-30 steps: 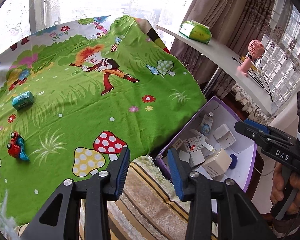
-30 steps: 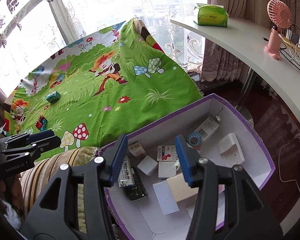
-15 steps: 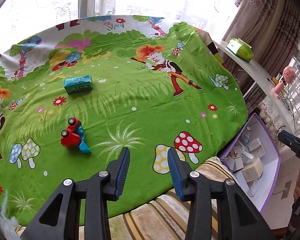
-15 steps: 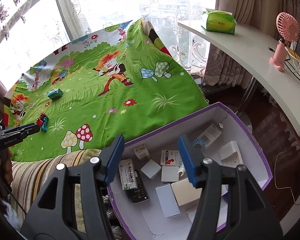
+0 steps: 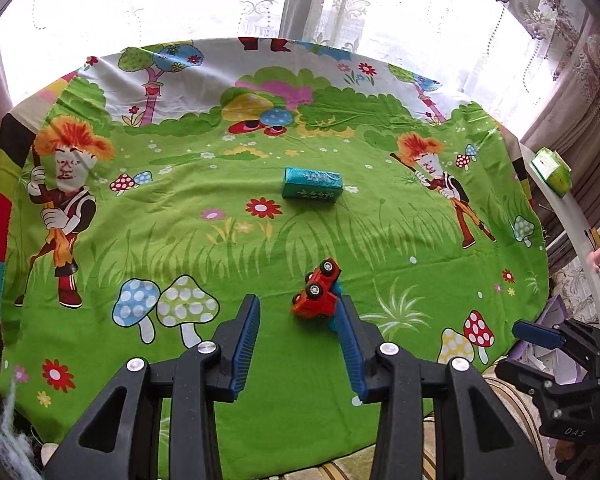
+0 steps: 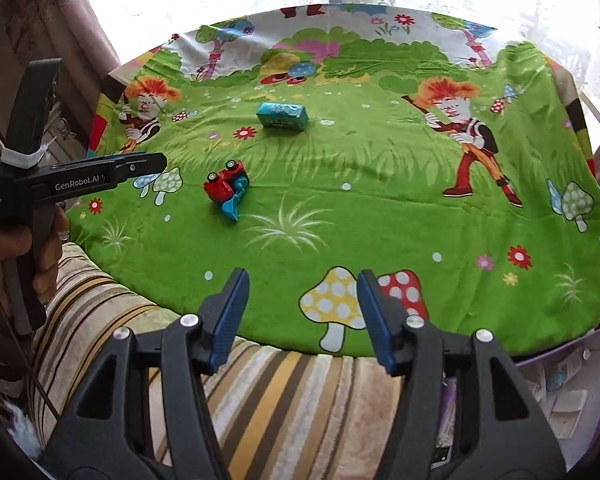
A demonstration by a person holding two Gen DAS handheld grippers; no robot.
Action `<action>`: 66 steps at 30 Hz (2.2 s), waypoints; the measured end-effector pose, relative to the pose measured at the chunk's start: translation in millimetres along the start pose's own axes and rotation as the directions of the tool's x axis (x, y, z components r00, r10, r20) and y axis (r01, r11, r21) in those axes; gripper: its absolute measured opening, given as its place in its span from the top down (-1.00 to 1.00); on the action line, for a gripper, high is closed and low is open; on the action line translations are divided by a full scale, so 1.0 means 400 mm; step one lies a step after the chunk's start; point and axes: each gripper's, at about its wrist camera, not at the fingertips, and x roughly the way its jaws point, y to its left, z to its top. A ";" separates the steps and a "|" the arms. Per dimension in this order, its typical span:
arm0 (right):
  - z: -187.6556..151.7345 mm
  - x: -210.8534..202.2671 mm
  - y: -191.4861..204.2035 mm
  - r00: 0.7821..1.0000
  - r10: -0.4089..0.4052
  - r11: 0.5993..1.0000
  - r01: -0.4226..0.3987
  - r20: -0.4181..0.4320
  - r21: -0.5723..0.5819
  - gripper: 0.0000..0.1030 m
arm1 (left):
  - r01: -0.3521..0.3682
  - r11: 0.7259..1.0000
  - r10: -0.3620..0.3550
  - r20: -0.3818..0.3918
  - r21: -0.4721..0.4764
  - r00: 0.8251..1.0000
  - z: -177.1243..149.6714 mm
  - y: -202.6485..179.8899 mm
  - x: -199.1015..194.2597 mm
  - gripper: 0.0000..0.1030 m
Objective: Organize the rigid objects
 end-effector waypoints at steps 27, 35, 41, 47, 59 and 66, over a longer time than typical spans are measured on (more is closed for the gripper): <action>0.138 0.318 0.175 0.990 0.016 0.971 -0.049 -0.143 -0.233 0.68 | 0.016 0.993 -0.015 0.005 -0.120 1.000 -0.019 0.146 0.053 0.21; 0.136 0.209 0.133 0.992 0.054 0.989 -0.069 -0.115 -0.133 0.68 | 0.017 0.992 -0.016 0.009 -0.123 1.000 -0.020 0.145 0.048 0.21; 0.090 0.155 0.075 0.987 0.058 0.995 -0.070 -0.147 -0.077 0.67 | 0.033 0.994 -0.033 0.003 -0.108 0.999 -0.027 0.119 0.052 0.21; 0.068 0.119 0.048 0.991 0.049 0.996 -0.058 -0.121 -0.072 0.66 | 0.058 0.995 -0.058 -0.004 -0.081 0.998 -0.029 0.089 0.055 0.21; 0.074 0.108 0.043 0.993 0.044 0.993 -0.056 -0.110 -0.108 0.66 | 0.065 0.994 -0.066 -0.011 -0.084 0.998 -0.037 0.089 0.062 0.21; 0.058 0.157 0.032 0.989 0.003 0.994 -0.018 -0.145 -0.106 0.66 | 0.075 0.995 -0.076 -0.016 -0.070 0.997 -0.043 0.073 0.066 0.21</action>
